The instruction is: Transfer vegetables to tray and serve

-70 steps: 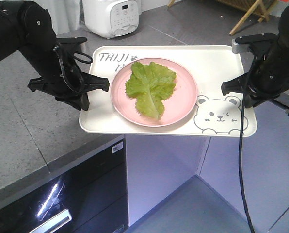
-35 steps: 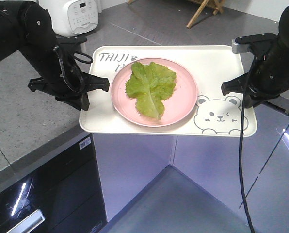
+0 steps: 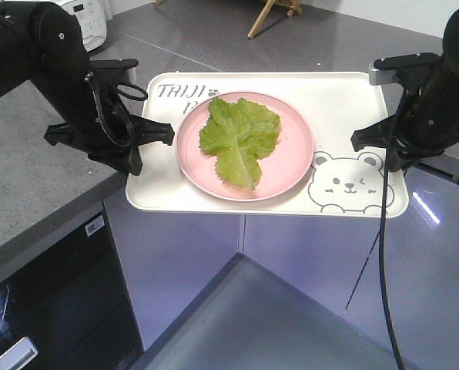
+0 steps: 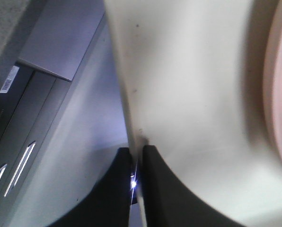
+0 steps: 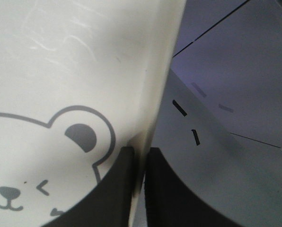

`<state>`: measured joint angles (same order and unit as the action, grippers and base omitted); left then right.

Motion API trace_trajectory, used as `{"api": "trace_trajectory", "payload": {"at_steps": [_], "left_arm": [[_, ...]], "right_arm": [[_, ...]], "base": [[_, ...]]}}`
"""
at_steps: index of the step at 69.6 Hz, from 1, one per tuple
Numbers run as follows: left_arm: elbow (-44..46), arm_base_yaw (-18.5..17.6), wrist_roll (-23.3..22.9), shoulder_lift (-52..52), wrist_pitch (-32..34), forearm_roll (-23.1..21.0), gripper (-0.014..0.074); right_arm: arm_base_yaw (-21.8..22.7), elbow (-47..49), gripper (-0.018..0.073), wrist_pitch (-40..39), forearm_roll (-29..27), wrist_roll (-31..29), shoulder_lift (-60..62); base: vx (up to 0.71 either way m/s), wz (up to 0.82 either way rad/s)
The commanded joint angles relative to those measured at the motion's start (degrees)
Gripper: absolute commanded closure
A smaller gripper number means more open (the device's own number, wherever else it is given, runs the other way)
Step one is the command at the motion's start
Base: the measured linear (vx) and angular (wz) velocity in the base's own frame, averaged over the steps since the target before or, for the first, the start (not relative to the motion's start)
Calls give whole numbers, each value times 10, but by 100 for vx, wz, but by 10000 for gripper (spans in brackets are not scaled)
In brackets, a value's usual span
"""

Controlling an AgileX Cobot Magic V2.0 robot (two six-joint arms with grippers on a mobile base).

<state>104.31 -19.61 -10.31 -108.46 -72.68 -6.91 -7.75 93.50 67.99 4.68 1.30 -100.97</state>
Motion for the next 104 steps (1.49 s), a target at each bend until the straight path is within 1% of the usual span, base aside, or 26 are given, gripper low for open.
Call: {"api": "trace_trajectory", "payload": {"at_steps": [1,37,104], "left_arm": [[22,-6,15,40,5,-23,604],[22,-6,15,40,5,-23,604],[22,-6,15,40,5,-23,604]], "right_arm": [[-2,15,568,-23,12,-24,31],[-2,15,568,-23,12,-24,31],[-2,15,568,-23,12,-24,31]], "base": [[-4,-18],[-3,-20],[-2,-27]]}}
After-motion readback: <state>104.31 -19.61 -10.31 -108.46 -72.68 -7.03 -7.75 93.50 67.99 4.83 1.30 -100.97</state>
